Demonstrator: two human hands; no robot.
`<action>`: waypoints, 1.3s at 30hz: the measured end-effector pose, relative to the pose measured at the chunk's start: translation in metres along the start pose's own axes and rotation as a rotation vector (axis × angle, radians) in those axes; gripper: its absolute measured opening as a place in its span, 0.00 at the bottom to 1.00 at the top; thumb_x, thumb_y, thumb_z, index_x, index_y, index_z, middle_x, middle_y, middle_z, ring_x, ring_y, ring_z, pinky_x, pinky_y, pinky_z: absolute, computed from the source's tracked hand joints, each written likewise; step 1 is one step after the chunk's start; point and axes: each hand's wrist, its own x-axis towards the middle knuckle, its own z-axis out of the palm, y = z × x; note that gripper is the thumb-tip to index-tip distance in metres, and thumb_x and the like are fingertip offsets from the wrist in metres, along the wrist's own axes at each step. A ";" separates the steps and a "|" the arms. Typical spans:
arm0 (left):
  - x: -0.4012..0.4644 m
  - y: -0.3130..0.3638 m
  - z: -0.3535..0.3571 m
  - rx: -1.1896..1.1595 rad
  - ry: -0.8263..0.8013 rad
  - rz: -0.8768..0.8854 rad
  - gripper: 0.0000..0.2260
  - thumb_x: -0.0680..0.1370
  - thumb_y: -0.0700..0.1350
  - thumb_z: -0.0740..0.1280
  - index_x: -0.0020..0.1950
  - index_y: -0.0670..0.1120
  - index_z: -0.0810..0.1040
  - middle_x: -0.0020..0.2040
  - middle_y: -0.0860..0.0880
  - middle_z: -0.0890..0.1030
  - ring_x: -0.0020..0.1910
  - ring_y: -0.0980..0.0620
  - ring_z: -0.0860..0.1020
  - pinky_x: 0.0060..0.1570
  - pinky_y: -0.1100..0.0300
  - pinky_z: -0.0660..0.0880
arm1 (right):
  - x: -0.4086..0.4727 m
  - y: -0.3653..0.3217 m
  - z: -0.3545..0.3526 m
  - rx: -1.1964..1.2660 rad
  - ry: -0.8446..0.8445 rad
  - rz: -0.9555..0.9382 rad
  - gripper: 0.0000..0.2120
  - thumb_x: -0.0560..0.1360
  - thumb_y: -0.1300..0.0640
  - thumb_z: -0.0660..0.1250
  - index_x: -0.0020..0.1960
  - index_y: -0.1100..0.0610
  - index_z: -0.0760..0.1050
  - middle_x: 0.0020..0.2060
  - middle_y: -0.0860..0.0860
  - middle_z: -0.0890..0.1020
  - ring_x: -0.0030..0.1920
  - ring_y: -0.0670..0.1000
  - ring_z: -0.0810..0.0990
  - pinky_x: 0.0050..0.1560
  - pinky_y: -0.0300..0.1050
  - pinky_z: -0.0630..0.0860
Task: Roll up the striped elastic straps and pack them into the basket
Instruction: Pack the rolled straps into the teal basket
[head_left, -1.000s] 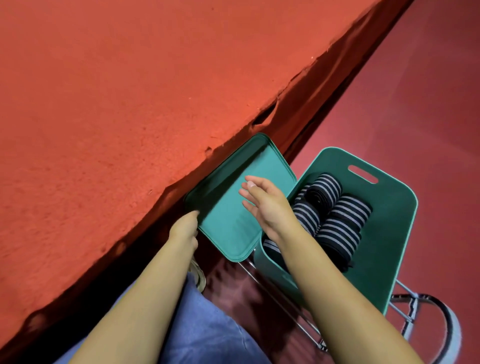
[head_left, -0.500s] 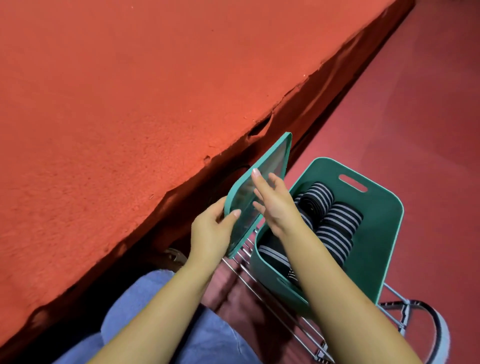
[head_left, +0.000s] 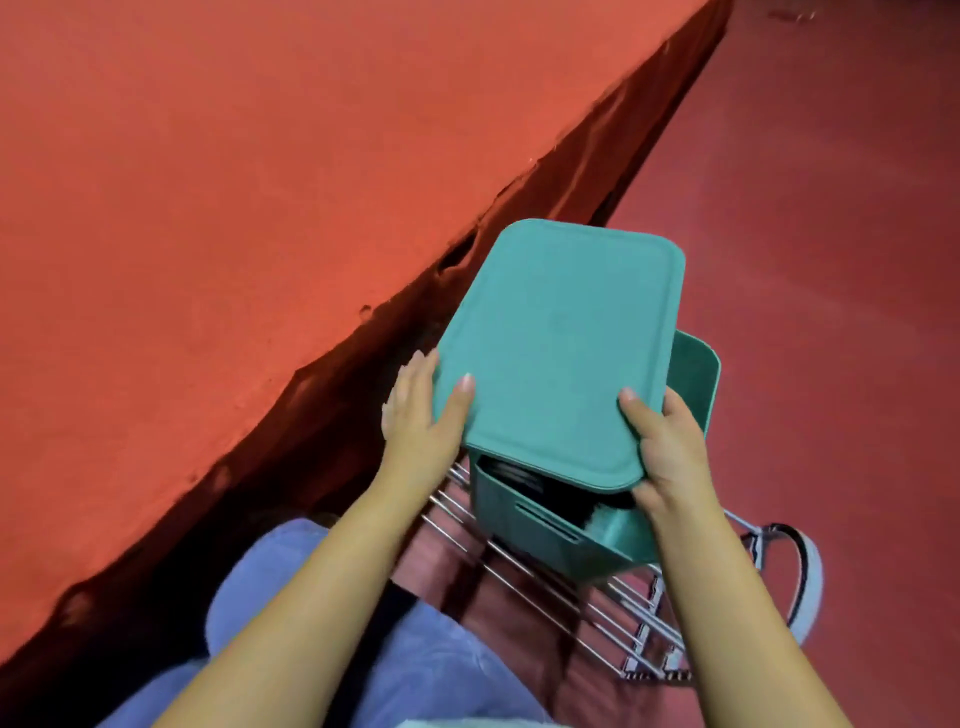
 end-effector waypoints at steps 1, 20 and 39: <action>-0.001 -0.002 0.002 -0.049 -0.024 -0.126 0.31 0.79 0.61 0.59 0.77 0.45 0.62 0.77 0.46 0.63 0.76 0.49 0.60 0.75 0.53 0.55 | -0.006 0.005 -0.010 -0.016 0.021 -0.014 0.12 0.78 0.66 0.62 0.61 0.62 0.73 0.49 0.55 0.83 0.39 0.47 0.84 0.43 0.44 0.82; -0.017 -0.014 0.048 -0.174 -0.113 -0.174 0.14 0.83 0.44 0.60 0.68 0.46 0.70 0.54 0.54 0.77 0.51 0.55 0.76 0.54 0.58 0.72 | -0.020 0.053 -0.080 -0.692 0.233 -0.272 0.20 0.74 0.42 0.64 0.61 0.51 0.78 0.53 0.53 0.79 0.56 0.52 0.74 0.54 0.49 0.73; 0.008 -0.014 0.037 -0.048 -0.271 -0.208 0.17 0.80 0.42 0.65 0.69 0.49 0.71 0.63 0.49 0.77 0.56 0.51 0.78 0.56 0.60 0.75 | 0.015 0.051 -0.084 -0.186 0.142 0.198 0.10 0.79 0.61 0.63 0.61 0.61 0.73 0.52 0.55 0.81 0.44 0.52 0.81 0.41 0.45 0.76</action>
